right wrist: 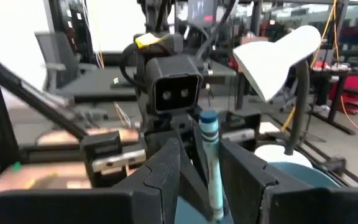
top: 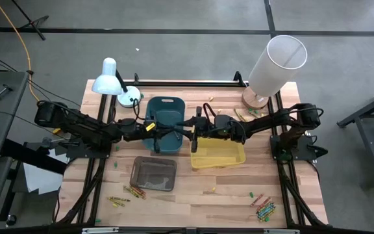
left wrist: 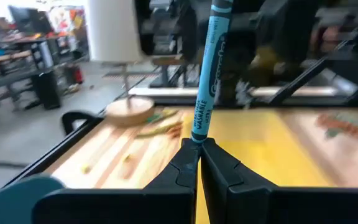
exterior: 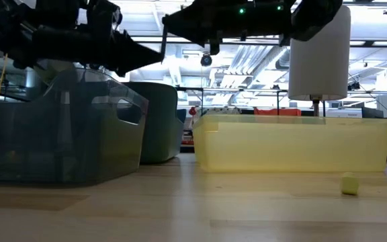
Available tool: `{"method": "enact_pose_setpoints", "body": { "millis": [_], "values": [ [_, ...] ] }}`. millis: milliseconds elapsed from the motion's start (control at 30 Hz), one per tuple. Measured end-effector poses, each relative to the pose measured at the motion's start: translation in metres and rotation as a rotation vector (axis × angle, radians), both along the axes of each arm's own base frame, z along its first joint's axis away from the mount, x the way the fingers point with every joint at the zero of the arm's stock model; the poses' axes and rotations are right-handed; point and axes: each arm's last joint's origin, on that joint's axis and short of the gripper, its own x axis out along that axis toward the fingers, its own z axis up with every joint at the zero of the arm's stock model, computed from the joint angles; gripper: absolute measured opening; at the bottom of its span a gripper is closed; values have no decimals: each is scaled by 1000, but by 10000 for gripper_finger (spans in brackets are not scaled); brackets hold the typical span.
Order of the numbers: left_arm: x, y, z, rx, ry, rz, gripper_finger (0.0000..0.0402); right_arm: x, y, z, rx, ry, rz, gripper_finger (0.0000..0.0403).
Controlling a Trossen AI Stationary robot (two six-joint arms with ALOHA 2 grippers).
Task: Sort crayons
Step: Put the blue crayon into the blue bin
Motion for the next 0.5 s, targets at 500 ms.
{"method": "enact_pose_setpoints", "body": {
  "millis": [500],
  "values": [
    [-15,23,-2,-212,540,329,0,-16,-2,13,16,121,-69,103]
  ]
}}
